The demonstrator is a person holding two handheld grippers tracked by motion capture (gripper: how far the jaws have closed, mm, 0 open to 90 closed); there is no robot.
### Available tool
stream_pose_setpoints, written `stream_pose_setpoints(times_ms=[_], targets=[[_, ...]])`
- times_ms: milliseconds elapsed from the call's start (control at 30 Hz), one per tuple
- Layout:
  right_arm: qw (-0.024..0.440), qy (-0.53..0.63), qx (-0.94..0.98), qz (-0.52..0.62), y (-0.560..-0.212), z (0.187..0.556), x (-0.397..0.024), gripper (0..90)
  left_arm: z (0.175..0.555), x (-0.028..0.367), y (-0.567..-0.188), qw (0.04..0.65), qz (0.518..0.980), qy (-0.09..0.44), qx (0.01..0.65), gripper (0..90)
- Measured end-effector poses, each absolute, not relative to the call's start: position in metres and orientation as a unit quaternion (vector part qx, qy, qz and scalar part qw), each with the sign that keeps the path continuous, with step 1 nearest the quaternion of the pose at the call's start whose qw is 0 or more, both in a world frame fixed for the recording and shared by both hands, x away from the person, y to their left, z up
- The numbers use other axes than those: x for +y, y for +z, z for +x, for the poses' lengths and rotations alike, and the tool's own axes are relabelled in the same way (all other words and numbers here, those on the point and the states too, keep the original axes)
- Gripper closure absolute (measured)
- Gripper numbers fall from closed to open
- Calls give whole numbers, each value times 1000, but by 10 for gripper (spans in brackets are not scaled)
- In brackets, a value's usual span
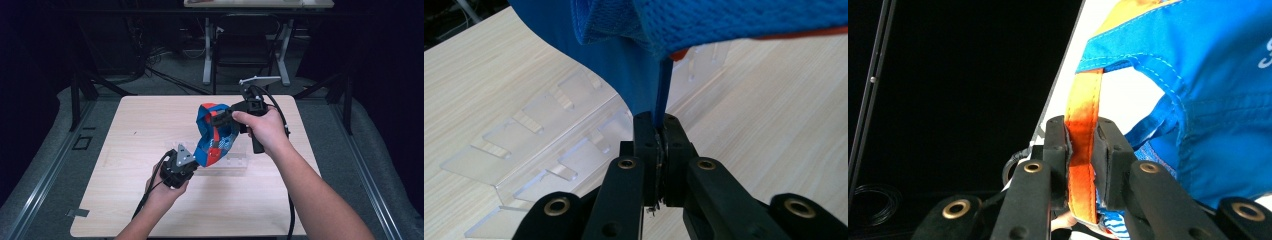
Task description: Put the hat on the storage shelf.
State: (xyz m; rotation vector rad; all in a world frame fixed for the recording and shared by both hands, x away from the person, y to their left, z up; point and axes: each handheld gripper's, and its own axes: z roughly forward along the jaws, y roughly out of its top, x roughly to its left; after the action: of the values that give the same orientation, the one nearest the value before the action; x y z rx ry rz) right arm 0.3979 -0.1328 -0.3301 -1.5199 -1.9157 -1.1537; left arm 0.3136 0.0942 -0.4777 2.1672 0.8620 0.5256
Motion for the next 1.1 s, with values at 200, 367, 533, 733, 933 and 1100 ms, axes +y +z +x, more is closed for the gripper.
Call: stream_pose_setpoints(times_ms=[200, 367, 533, 733, 933, 1100], targets=[[220, -416, -687, -554, -340, 403, -132, 777, 318, 94, -486, 370, 841, 198, 342, 887], [221, -415, -685, -557, -345, 405, -132, 777, 320, 94, -491, 370, 840, 194, 345, 887], [217, -409, -686, -561, -352, 407, -132, 776, 322, 93, -497, 365, 843, 191, 347, 887], [204, -399, -689, -570, -358, 410, -134, 776, 322, 95, -502, 367, 841, 187, 352, 886], [192, -392, -686, -582, -366, 414, -137, 775, 324, 94, -511, 367, 839, 186, 355, 887], [191, -388, -683, -588, -374, 416, -141, 774, 326, 96, -514, 367, 841, 175, 357, 886]])
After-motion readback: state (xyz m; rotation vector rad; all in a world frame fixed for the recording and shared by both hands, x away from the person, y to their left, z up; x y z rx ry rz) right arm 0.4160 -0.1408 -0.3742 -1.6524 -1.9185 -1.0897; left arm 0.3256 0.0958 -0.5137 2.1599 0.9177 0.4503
